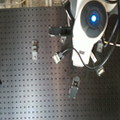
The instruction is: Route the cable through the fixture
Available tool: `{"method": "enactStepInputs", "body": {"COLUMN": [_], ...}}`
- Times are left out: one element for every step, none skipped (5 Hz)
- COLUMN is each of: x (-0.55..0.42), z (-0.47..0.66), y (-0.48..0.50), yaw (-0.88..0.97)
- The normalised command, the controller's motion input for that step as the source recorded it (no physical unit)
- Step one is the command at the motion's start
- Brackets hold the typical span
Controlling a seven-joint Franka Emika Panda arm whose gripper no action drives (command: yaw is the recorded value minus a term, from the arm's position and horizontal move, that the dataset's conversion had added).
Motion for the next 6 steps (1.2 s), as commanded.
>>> {"method": "enactStepInputs", "body": {"x": [-0.157, -0.175, -0.178, -0.25, -0.421, -0.552], "z": [0.24, 0.21, 0.24, 0.36, 0.42, 0.26], "y": [0.033, 0.046, 0.065, -0.168, -0.45, -0.314], "yaw": [0.22, 0.73, 0.65, 0.42, 0.13, 0.13]}}
